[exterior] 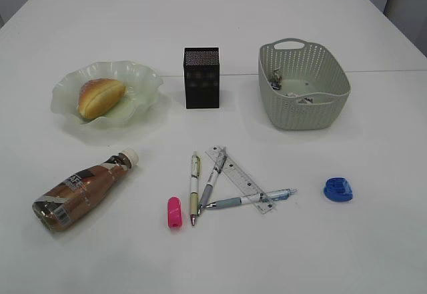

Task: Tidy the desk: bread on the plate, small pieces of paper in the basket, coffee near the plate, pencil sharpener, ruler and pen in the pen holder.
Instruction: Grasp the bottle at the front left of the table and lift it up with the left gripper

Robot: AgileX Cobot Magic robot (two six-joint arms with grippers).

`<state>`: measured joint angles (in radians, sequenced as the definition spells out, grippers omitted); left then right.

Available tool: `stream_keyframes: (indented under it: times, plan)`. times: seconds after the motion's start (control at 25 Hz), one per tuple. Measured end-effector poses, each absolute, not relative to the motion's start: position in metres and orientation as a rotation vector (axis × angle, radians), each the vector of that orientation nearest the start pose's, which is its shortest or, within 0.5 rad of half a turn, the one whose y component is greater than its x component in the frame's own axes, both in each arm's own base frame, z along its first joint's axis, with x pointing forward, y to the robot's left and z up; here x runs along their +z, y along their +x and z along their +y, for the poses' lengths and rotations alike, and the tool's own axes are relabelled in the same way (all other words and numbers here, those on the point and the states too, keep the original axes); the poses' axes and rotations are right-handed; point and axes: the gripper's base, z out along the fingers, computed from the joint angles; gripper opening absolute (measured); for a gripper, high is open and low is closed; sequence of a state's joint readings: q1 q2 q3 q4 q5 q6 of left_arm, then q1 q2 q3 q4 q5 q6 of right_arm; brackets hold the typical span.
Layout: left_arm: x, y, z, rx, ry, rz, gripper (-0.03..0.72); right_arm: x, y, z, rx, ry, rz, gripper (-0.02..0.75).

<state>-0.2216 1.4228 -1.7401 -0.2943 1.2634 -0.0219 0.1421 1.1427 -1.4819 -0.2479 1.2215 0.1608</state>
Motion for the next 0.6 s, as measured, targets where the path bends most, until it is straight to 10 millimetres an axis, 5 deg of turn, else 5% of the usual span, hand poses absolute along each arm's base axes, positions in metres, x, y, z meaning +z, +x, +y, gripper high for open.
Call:
stream_keyframes:
  times: [0.28, 0.6]
  plan:
    - [0.461, 0.264, -0.085, -0.493, 0.264, 2.417, 0.426, 0.388, 0.152, 0.002, -0.174, -0.013, 2.350, 0.419]
    - [0.459, 0.266, -0.086, -0.465, 0.323, 2.411, 0.426, 0.332, 0.134, 0.000, -0.173, 0.004, 2.487, 0.417]
